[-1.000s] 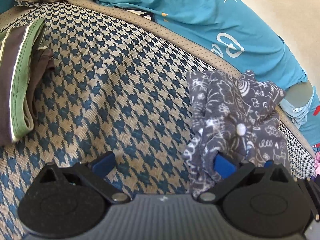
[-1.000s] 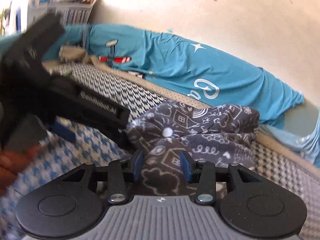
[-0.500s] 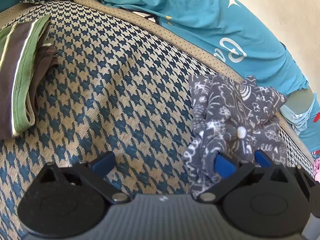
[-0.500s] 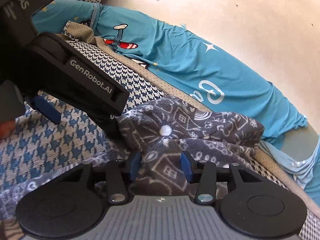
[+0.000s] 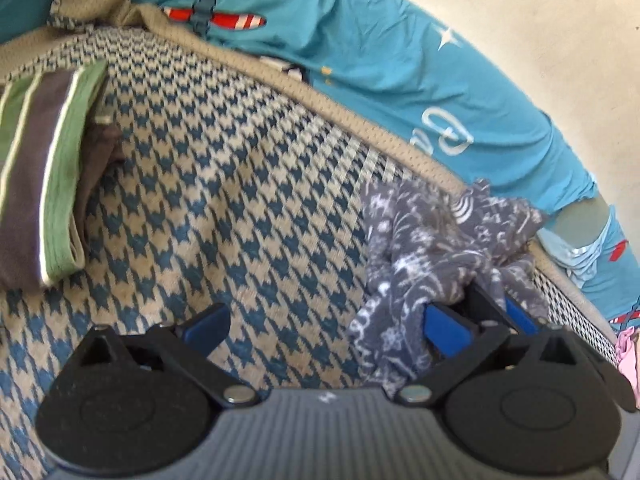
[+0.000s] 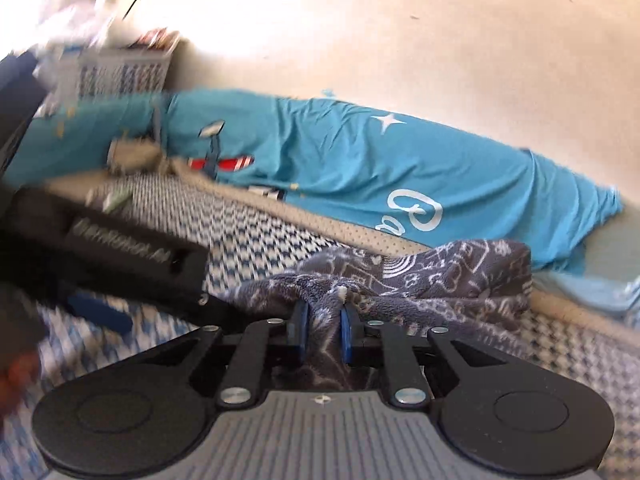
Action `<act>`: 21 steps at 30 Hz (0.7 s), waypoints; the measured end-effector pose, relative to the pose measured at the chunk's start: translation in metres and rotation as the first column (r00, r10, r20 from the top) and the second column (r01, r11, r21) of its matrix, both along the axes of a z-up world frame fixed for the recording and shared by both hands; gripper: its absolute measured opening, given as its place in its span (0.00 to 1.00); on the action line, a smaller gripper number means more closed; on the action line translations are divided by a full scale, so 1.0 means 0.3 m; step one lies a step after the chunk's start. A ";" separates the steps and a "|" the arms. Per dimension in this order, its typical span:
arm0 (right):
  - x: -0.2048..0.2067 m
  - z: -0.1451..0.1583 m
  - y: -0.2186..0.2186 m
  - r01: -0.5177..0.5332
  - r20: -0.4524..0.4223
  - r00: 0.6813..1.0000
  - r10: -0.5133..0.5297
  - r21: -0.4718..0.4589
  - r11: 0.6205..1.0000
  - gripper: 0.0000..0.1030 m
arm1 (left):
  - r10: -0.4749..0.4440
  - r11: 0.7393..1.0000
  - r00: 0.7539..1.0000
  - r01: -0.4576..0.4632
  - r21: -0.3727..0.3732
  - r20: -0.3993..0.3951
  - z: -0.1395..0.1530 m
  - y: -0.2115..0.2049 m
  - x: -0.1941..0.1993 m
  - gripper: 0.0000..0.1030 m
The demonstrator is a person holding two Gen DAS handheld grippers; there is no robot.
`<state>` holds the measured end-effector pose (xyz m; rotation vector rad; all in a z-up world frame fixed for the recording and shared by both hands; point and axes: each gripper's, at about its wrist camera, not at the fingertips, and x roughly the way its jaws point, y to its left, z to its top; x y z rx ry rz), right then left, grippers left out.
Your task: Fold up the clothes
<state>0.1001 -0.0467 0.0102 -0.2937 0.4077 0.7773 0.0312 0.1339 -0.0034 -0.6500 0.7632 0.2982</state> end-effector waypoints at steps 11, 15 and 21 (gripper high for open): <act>0.008 -0.088 0.101 -0.058 -0.042 0.997 0.058 0.004 0.998 0.20 | 0.052 0.996 0.998 -0.054 0.073 0.030 0.040 0.010 -0.008 1.00; 0.010 -0.110 0.111 -0.051 -0.039 0.998 0.050 -0.019 0.999 0.26 | 0.040 0.996 0.999 -0.042 0.076 0.022 0.034 0.003 0.003 1.00; -0.004 -0.062 0.064 -0.036 -0.037 0.999 0.035 -0.012 0.999 0.46 | 0.039 0.995 0.998 -0.042 0.089 0.041 0.048 -0.003 0.007 1.00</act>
